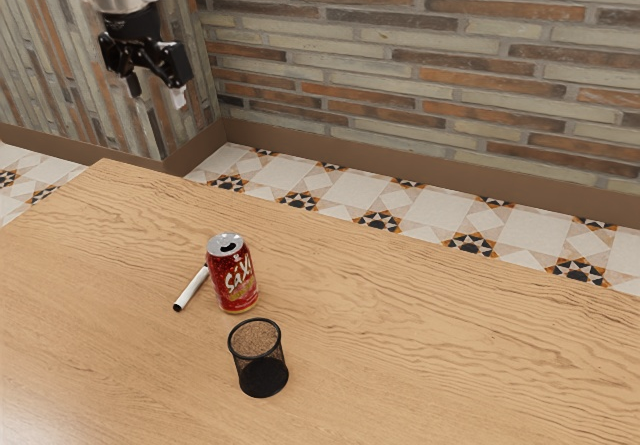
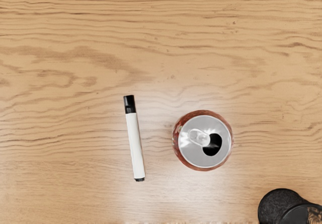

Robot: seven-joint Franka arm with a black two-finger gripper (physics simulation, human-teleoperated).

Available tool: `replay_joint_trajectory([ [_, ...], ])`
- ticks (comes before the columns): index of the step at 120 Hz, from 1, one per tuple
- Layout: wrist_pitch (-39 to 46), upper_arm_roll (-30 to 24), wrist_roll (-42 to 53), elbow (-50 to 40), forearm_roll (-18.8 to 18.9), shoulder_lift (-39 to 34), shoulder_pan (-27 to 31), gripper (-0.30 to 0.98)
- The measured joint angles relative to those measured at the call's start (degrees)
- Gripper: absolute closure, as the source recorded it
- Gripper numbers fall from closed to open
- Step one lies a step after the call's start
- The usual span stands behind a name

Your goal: Put the marker into the pen holder.

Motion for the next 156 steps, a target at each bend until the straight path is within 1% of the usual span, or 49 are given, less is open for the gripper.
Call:
replay_joint_trajectory([
  [8, -0.3, -0.4, 0.4, -1.6, -0.1, -2.1, -1.0, 0.02],
  [16, -0.5, -1.1, 0.2, -4.6, 0.5, -5.8, -1.8, 0.02],
  [22, -1.1, -3.2, -0.2, -6.5, 2.3, -7.5, 0.1, 0.02],
  [28, -1.8, -5.1, -0.7, -6.4, 3.8, -8.8, 2.7, 0.02],
  [40, -1.7, -6.2, -1.7, -6.7, 6.1, -7.9, 6.4, 0.02],
  [42, -1.5, -6.9, -1.8, -7.0, 6.6, -7.6, 7.4, 0.02],
  [44, -1.3, -9.2, -1.9, -7.2, 7.0, -7.3, 10.1, 0.02],
  [47, -1.0, -15.1, -2.1, -7.8, 7.4, -6.9, 16.4, 0.02],
  [50, -0.8, -19.1, -2.3, -8.1, 7.8, -6.4, 20.7, 0.02],
  [54, -0.4, -22.0, -2.5, -8.3, 8.1, -5.2, 24.0, 0.02],
  [58, -0.1, -23.4, -2.8, -8.6, 8.3, -4.1, 25.6, 0.02],
  [63, 0.5, -23.5, -3.0, -9.9, 8.1, -3.5, 25.9, 0.02],
  [68, 1.8, -23.0, -3.3, -13.2, 8.0, -4.1, 25.2, 0.02],
  [79, 7.6, -21.4, -3.7, -26.3, 7.7, -8.8, 23.2, 0.02],
  [88, 12.7, -20.5, -4.1, -33.6, 7.5, -10.0, 27.5, 0.02],
  [93, 15.8, -20.3, -4.3, -37.2, 7.1, -9.3, 30.0, 0.02],
  [99, 19.2, -20.2, -4.5, -40.3, 6.7, -8.6, 31.6, 0.02],
  [113, 25.7, -20.1, -4.8, -42.7, 6.1, -4.9, 33.1, 0.03],
  [117, 27.3, -20.2, -4.9, -41.0, 5.6, -2.7, 33.5, 0.03],
  [123, 29.0, -20.4, -4.9, -36.2, 3.6, 1.6, 33.8, 0.03],
  [136, 31.5, -22.2, -4.9, -27.1, 0.6, 9.8, 31.0, 0.04],
  [141, 32.0, -23.3, -4.9, -23.9, -1.2, 12.7, 30.6, 0.04],
  [148, 32.5, -23.9, -4.9, -21.9, -4.2, 15.3, 30.6, 0.04],
  [156, 32.9, -24.1, -4.8, -21.5, -7.2, 17.0, 31.0, 0.04],
])
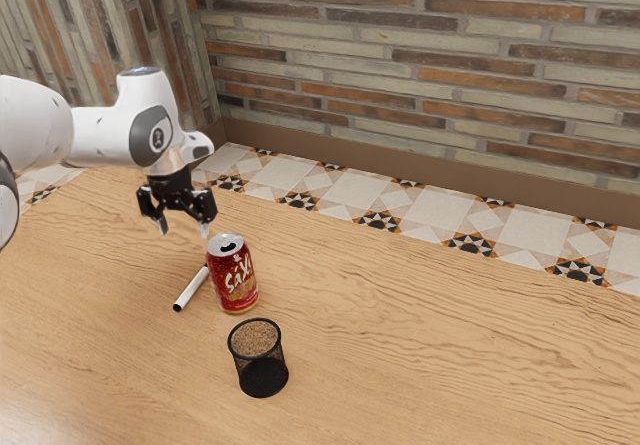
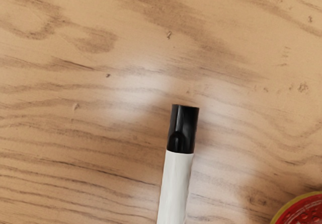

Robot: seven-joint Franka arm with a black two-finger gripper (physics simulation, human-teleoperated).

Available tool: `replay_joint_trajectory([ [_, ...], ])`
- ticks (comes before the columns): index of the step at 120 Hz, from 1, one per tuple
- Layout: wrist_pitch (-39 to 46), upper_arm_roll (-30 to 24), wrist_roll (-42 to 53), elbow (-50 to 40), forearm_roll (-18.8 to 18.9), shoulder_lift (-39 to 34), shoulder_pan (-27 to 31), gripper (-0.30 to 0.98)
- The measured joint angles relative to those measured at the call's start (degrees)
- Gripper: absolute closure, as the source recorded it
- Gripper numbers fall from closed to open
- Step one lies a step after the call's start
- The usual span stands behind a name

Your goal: Put the marker into the pen holder.

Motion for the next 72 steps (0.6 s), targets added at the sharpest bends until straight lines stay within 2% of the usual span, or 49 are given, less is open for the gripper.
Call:
replay_joint_trajectory([
  [17, 0.6, 0.1, 0.2, -0.3, -3.2, 1.2, 1.3, 0.05],
  [51, 1.0, -1.7, 0.9, 5.0, -4.7, 7.6, 2.1, 0.06],
  [72, 1.1, -1.8, 1.5, 4.8, -4.8, 8.5, 2.2, 0.27],
])
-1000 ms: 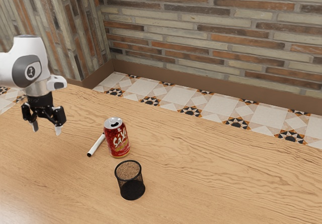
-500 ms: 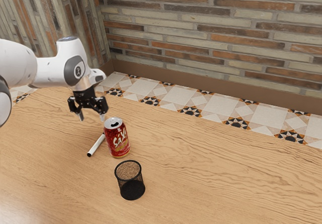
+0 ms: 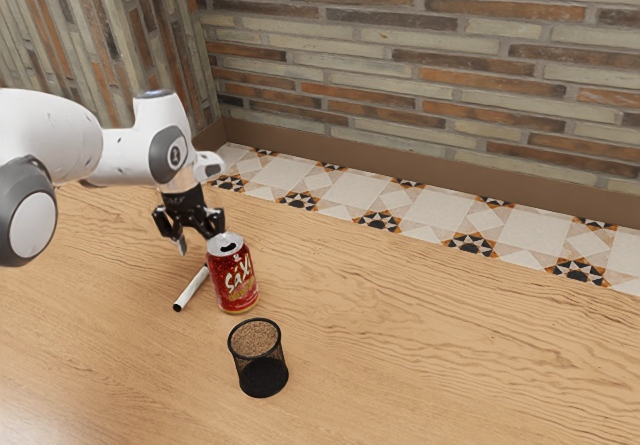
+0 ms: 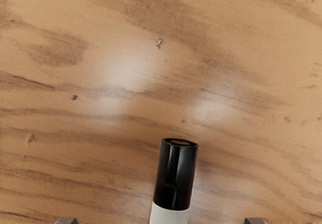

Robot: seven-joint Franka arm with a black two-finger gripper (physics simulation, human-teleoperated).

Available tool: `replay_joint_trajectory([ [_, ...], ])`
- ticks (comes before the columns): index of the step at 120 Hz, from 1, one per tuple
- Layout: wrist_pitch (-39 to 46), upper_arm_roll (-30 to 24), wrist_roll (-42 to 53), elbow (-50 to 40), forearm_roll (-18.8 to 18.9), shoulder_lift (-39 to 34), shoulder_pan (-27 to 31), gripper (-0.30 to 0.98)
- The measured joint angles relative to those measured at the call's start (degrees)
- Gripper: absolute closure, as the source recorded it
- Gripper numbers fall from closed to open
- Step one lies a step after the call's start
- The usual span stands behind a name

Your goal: Put the marker into the pen holder.

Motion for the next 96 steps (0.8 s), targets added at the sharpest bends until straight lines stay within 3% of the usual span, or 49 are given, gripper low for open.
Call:
replay_joint_trajectory([
  [32, 0.3, -0.1, 1.6, 0.3, 0.2, 1.9, -1.3, 0.47],
  [96, 0.6, -0.1, 4.1, 2.1, 0.6, 3.7, -1.9, 0.52],
])
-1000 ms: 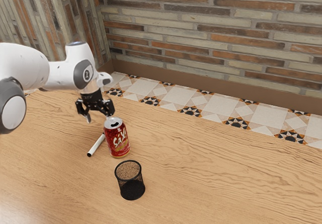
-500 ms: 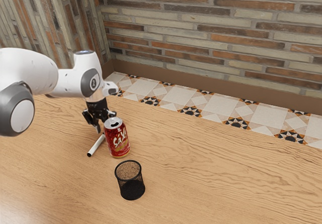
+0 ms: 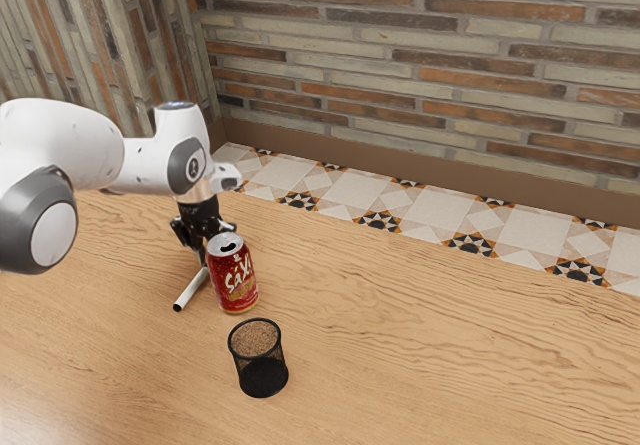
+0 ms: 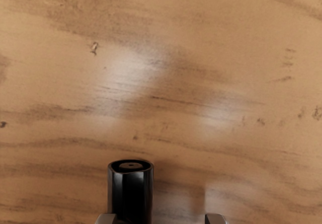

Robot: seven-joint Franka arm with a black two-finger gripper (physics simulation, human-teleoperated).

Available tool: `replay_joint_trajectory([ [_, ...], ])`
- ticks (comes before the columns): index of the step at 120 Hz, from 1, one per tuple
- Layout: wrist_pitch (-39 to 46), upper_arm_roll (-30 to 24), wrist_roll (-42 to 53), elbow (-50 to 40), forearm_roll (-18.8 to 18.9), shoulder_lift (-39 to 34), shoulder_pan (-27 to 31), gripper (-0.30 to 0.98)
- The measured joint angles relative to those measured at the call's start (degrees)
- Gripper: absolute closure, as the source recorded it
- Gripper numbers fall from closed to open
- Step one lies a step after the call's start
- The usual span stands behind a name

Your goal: Put the marker into the pen holder.

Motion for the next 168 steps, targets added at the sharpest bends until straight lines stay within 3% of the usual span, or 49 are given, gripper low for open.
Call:
replay_joint_trajectory([
  [28, 0.1, 0.1, 0.7, 0.1, 0.1, 1.3, 0.0, 0.53],
  [67, 0.3, 0.1, 0.7, -0.1, 0.8, 1.5, 0.2, 0.76],
  [112, 0.5, 0.1, -0.6, 0.1, 2.4, 0.5, 0.5, 0.79],
  [132, 0.2, 0.1, -1.1, 1.8, 5.0, -6.6, 0.7, 0.79],
  [148, -1.1, 0.0, -1.6, 1.3, 7.2, -16.6, -0.3, 0.79],
  [168, -2.9, -0.1, -2.8, -5.2, 11.0, -31.8, -9.2, 0.78],
])
